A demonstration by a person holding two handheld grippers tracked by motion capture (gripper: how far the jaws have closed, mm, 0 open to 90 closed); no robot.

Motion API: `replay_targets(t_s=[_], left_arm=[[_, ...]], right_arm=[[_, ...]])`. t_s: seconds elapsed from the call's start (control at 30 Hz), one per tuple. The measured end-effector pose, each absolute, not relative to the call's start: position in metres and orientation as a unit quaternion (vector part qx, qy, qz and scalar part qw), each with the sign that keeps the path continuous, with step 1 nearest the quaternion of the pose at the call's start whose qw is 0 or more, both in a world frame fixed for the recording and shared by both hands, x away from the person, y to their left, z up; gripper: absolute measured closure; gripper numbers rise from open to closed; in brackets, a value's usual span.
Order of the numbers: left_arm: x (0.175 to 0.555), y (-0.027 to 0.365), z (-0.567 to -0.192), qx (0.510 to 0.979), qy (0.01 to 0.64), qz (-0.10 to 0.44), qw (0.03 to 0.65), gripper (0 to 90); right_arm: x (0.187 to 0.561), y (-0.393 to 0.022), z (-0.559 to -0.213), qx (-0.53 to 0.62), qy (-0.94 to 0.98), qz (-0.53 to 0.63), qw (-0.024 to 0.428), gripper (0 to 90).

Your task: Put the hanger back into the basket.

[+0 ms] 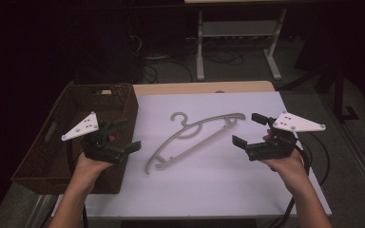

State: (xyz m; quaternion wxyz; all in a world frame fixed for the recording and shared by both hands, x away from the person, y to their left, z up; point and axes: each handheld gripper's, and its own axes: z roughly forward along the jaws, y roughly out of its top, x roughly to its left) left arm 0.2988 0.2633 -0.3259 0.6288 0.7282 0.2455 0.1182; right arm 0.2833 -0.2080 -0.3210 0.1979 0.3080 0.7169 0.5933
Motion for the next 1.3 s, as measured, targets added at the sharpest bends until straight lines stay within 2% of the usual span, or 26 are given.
replay_targets(t_s=[0.5,1.1,1.3], left_arm=[[0.303,0.244,-0.327,0.742,0.241,0.109,0.616,0.0],[0.323,0.205,-0.338,0.755,0.232,0.105,0.605,0.0],[0.332,0.201,-0.338,0.754,0.236,0.116,0.602,0.0]], right_arm=[[0.295,-0.202,-0.325,0.316,0.727,0.576,0.198,0.0],[0.32,-0.174,-0.337,0.31,0.748,0.559,0.178,0.1],[0.331,-0.165,-0.344,0.313,0.755,0.55,0.17,7.2]])
